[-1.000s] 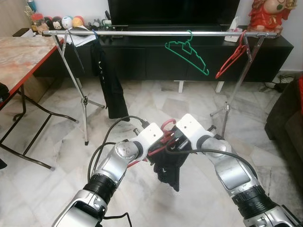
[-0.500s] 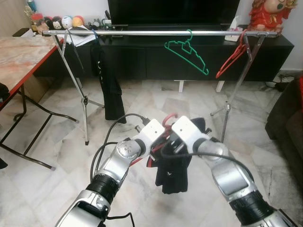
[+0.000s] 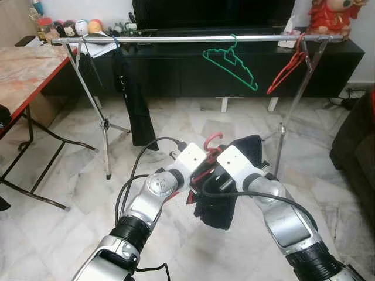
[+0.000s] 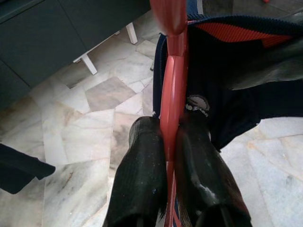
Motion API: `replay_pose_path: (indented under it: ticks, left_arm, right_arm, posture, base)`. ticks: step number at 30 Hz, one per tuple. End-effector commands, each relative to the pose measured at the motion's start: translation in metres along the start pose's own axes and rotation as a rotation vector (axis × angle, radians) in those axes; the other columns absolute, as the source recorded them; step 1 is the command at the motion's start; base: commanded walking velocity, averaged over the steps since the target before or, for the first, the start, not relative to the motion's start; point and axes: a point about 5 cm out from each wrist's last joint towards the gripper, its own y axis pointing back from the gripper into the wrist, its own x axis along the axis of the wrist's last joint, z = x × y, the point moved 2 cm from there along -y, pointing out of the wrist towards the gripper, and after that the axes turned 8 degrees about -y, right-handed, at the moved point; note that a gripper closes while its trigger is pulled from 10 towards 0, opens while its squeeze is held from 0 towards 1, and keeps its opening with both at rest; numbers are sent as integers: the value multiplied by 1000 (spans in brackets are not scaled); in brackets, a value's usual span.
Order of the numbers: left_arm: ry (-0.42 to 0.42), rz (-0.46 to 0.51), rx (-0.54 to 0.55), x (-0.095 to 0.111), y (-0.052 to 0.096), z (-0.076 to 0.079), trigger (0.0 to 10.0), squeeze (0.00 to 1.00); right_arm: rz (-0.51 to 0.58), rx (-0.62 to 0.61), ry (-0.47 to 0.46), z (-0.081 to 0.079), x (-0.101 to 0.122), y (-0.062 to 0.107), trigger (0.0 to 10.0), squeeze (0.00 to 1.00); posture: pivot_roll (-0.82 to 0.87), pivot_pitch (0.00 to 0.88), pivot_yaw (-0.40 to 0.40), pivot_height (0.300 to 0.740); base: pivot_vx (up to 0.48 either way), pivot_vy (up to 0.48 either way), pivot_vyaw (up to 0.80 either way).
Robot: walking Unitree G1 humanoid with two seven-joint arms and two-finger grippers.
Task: Hang hanger
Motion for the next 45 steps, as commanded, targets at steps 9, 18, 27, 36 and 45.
replay_pose_path:
  ticks: [9,18,27,36,45]
  left_arm:
    - [31,114,57,21,-1,-12,10000,0]
    - [48,119,70,19,1,-15,10000,0]
    - [55,113,70,14,4,-19,10000,0]
    - [57,98,36,8,5,-16,10000,0]
    - [59,89,33,5,5,-15,10000,0]
  right_arm:
    - [22,8,-22,-1,4,3,10000,925]
    - [19,17,-17,-3,3,4,10000,1000]
    - [26,-27,-13,5,4,11,10000,1000]
    - [79,-144,-62,27,12,26,10000,1000]
    - [85,-54,-128,16,12,29,10000,1000]
  posture:
    - [-153,42,70,740]
    - [-154,43,70,740]
    - [-159,48,71,740]
    - [-159,51,71,740]
    - [-163,53,74,740]
  base:
    - [0,0,0]
    - [0,0,0]
    - [0,0,0]
    - [0,0,0]
    - [0,0,0]
